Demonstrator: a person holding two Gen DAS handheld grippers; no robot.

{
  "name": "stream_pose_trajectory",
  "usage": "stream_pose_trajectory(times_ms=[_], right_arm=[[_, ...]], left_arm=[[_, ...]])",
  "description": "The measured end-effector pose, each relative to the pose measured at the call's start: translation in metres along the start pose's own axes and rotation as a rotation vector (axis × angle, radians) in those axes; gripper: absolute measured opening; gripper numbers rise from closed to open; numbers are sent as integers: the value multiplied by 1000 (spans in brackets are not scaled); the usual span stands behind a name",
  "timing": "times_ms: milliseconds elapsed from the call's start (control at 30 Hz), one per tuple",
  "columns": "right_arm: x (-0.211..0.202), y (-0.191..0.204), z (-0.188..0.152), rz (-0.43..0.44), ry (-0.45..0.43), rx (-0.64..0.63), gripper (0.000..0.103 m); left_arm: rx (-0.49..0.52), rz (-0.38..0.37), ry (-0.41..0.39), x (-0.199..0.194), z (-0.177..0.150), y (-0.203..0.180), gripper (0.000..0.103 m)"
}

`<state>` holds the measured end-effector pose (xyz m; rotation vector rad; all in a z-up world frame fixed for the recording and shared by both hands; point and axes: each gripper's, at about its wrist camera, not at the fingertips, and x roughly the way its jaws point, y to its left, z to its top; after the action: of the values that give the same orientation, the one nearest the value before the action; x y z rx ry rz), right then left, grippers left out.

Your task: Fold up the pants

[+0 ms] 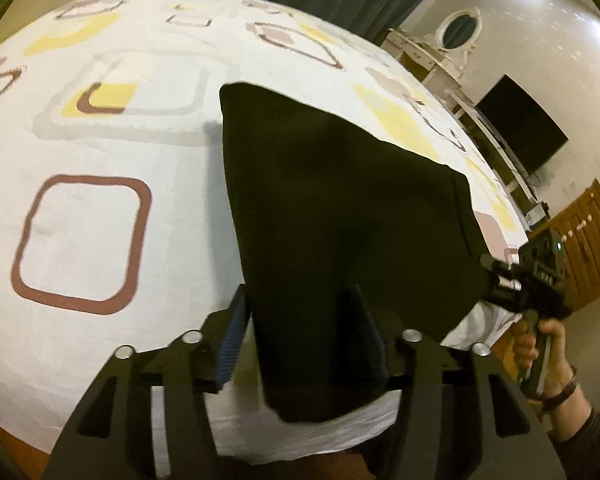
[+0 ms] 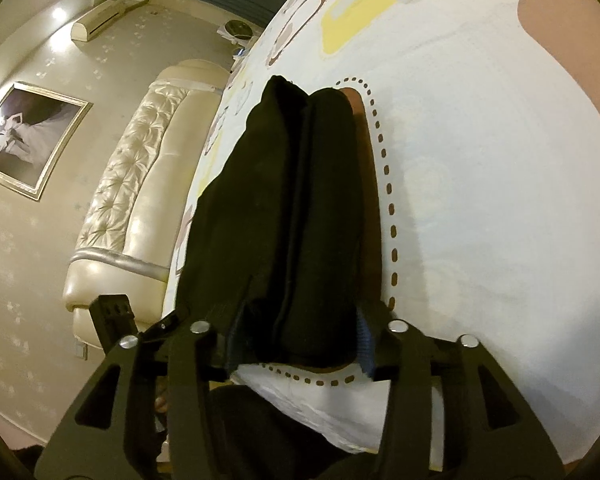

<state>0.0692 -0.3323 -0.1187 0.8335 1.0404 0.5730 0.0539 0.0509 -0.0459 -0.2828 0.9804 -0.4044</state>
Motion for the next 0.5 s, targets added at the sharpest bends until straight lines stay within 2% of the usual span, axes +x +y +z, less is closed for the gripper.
stream_pose_trajectory(times_ms=[100, 200, 367, 500], right_arm=[[-6, 1, 3, 8, -8, -13, 58], [-11, 2, 12, -20, -22, -40, 66], [0, 1, 47, -9, -27, -27, 69], [17, -5, 76, -1, -26, 4, 70]], left_arm=[[0, -44, -21, -11, -5, 10, 63], [-25, -76, -41, -17, -1, 25, 66], [-119, -129, -21, 5, 31, 51, 67], [-120, -129, -10, 30, 61, 56, 68]])
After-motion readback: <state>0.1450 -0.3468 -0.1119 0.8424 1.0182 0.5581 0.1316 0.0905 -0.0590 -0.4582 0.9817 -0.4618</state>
